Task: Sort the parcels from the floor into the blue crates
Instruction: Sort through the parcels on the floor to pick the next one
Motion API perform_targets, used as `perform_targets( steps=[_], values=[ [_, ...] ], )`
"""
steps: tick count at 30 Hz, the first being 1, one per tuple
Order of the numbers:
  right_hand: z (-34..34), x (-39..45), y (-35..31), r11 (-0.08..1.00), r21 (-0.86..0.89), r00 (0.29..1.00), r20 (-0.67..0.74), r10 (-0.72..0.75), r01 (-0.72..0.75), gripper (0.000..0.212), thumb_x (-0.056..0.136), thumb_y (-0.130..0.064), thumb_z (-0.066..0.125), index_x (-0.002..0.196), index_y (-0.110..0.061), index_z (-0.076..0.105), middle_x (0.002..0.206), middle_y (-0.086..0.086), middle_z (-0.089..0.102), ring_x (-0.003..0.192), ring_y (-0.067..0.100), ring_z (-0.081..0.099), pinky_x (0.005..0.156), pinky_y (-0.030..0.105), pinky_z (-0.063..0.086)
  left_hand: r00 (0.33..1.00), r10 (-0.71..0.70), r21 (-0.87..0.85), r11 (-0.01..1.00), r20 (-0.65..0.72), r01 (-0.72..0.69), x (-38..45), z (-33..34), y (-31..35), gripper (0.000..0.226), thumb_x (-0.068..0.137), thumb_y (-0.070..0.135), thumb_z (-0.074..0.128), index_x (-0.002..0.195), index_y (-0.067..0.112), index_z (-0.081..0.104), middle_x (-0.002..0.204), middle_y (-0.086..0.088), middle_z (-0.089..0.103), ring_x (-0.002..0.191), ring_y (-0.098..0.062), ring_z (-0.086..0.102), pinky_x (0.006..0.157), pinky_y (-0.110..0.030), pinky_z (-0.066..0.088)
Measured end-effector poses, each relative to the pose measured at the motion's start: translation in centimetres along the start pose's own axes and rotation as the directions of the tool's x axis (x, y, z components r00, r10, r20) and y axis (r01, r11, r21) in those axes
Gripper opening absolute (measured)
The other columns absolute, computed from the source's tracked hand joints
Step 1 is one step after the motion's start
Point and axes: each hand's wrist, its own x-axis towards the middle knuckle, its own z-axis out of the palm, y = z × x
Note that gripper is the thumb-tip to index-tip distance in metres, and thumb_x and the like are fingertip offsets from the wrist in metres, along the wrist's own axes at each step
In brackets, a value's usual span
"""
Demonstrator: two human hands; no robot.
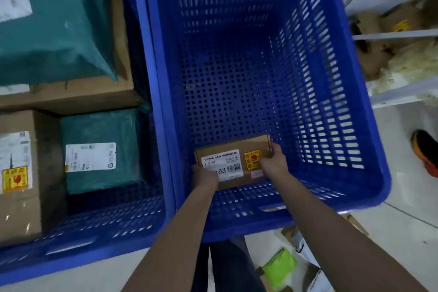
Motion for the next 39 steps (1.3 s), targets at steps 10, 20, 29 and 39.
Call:
perform_targets(
  steps=[10, 20, 29, 39],
  values=[
    [4.4, 8.5, 5.2, 0.981, -0.148, 0.983, 0.116, 0.145, -0.128, 0.058, 0.087, -0.004, 0.056, 0.140, -0.011, 0.036, 0.131, 0.014, 0.052, 0.119, 0.033, 0.052, 0.102, 0.041, 0.044, 0.988, 0.128, 0.419, 0.904, -0.087, -0.081, 6.8, 4.7, -2.7, 0.069, 0.091, 0.006, 0.051, 0.144, -0.004, 0.008, 0.140, -0.024, 0.033, 0.118, -0.037, 0.049, 0.089, -0.046, 0.051],
    [5.8, 10.0, 7.0, 0.934, -0.347, 0.987, 0.107, 0.123, -0.079, 0.062, 0.085, -0.007, 0.060, 0.139, -0.015, 0.032, 0.123, 0.013, 0.056, 0.108, 0.031, 0.056, 0.079, 0.035, 0.047, 0.983, 0.168, 0.697, 0.713, -0.072, -0.070, 8.8, 5.0, -3.1, 0.052, 0.095, 0.008, 0.045, 0.137, -0.008, 0.019, 0.131, -0.024, 0.047, 0.111, -0.031, 0.056, 0.080, -0.037, 0.050],
    [6.0, 10.1, 6.7, 0.866, -0.498, 0.989, 0.088, 0.115, -0.056, 0.053, 0.084, -0.005, 0.060, 0.132, -0.011, 0.037, 0.121, 0.015, 0.055, 0.107, 0.031, 0.056, 0.071, 0.031, 0.042, 0.998, 0.002, 0.775, 0.629, 0.069, -0.055, 8.0, 6.3, -2.6, 0.071, 0.094, 0.011, 0.051, 0.146, -0.002, 0.005, 0.139, -0.019, 0.045, 0.123, -0.028, 0.050, 0.092, -0.030, 0.046],
    [2.3, 9.1, 2.5, 0.809, -0.585, 0.927, 0.268, 0.261, -0.058, 0.017, 0.095, -0.022, 0.048, 0.105, -0.008, 0.049, 0.097, 0.015, 0.055, 0.084, 0.026, 0.056, 0.070, 0.033, 0.048, 0.967, 0.123, 0.738, 0.626, 0.225, -0.251, 6.3, 4.9, 1.4, 0.036, 0.098, 0.026, 0.042, 0.122, 0.002, 0.053, 0.123, -0.016, 0.056, 0.107, -0.030, 0.057, 0.080, -0.033, 0.046]
  ],
)
